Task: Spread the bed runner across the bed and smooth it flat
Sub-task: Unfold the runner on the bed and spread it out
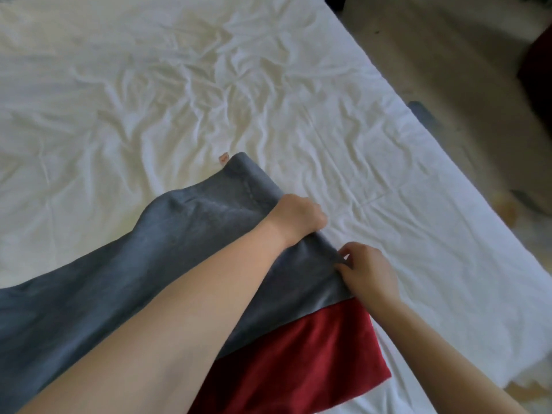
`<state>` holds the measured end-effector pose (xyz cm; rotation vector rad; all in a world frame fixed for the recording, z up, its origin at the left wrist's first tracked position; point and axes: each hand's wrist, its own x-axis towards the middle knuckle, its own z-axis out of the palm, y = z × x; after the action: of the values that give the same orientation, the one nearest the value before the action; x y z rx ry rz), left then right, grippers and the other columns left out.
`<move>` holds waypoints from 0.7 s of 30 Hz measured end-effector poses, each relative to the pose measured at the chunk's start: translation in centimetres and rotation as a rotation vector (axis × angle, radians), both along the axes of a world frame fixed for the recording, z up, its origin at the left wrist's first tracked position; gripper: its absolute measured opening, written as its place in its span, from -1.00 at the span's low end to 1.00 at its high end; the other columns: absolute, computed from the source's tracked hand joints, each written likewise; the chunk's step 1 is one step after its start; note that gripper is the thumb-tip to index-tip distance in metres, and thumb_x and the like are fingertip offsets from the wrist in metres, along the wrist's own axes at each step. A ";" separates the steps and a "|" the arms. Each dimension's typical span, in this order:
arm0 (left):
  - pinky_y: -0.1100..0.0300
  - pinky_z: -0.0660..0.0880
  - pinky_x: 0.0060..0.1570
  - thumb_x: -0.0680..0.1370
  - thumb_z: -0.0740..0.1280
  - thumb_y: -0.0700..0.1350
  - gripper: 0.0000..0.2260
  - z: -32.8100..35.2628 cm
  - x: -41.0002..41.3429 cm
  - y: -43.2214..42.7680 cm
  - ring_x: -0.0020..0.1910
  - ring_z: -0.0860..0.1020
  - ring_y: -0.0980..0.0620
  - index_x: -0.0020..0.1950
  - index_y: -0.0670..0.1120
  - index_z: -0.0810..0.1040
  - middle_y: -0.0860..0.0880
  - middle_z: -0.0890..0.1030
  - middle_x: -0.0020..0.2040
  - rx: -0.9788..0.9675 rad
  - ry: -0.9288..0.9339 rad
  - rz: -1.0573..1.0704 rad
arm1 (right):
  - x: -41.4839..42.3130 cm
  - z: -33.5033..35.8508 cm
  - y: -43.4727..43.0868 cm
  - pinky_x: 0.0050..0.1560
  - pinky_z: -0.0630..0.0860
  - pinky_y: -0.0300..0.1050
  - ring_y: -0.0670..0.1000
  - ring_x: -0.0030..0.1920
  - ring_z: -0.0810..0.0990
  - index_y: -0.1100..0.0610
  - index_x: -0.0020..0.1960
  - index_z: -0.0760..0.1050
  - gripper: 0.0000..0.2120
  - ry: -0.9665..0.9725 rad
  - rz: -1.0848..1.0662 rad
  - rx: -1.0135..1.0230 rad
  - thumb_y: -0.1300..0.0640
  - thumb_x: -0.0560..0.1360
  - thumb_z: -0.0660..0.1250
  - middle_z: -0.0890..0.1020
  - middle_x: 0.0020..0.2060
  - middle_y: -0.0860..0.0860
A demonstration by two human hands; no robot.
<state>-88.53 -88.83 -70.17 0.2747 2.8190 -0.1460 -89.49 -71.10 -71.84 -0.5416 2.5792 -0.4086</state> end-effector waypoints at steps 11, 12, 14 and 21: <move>0.14 0.31 -0.35 0.45 0.25 -0.43 -0.78 0.5 -5.4 3.6 -0.23 0.38 -0.03 0.00 -0.17 0.45 -0.07 0.51 -0.11 0.078 0.147 -0.048 | -6.8 1.2 4.5 -0.23 0.41 -0.11 0.13 -0.11 0.58 0.03 -0.14 0.56 -0.93 0.117 -0.196 -0.003 0.15 0.38 0.39 0.63 -0.20 0.03; 0.15 0.30 -0.35 0.45 0.25 -0.43 -0.78 0.3 -5.1 3.3 -0.23 0.34 -0.03 0.00 -0.17 0.46 -0.07 0.51 -0.11 0.089 0.156 -0.049 | -6.6 1.0 4.3 -0.22 0.42 -0.10 0.13 -0.09 0.58 0.03 -0.12 0.56 -0.92 0.095 -0.178 0.036 0.16 0.40 0.36 0.63 -0.18 0.03; 0.17 0.28 -0.36 0.45 0.26 -0.39 -0.79 -0.1 -4.0 2.2 -0.22 0.39 -0.03 0.02 -0.16 0.49 -0.07 0.53 -0.10 0.105 0.204 -0.068 | -6.2 0.7 3.6 -0.24 0.42 -0.10 0.14 -0.09 0.57 0.05 -0.10 0.53 -0.86 0.075 -0.139 0.112 0.21 0.38 0.30 0.62 -0.14 0.05; 0.04 0.49 -0.05 0.51 0.28 -0.22 -0.77 -1.0 2.5 -7.9 0.02 0.50 -0.09 0.16 -0.11 0.46 -0.08 0.52 0.09 0.138 0.267 0.263 | -4.2 1.3 -1.1 0.02 0.44 0.05 0.21 0.11 0.48 0.13 0.25 0.44 -0.57 0.271 -0.010 0.115 0.19 0.38 0.32 0.50 0.12 0.16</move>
<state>-85.99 -96.71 -71.17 -0.0952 3.1014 0.0770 -93.69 -72.24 -70.58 -0.5775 2.8433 -0.1984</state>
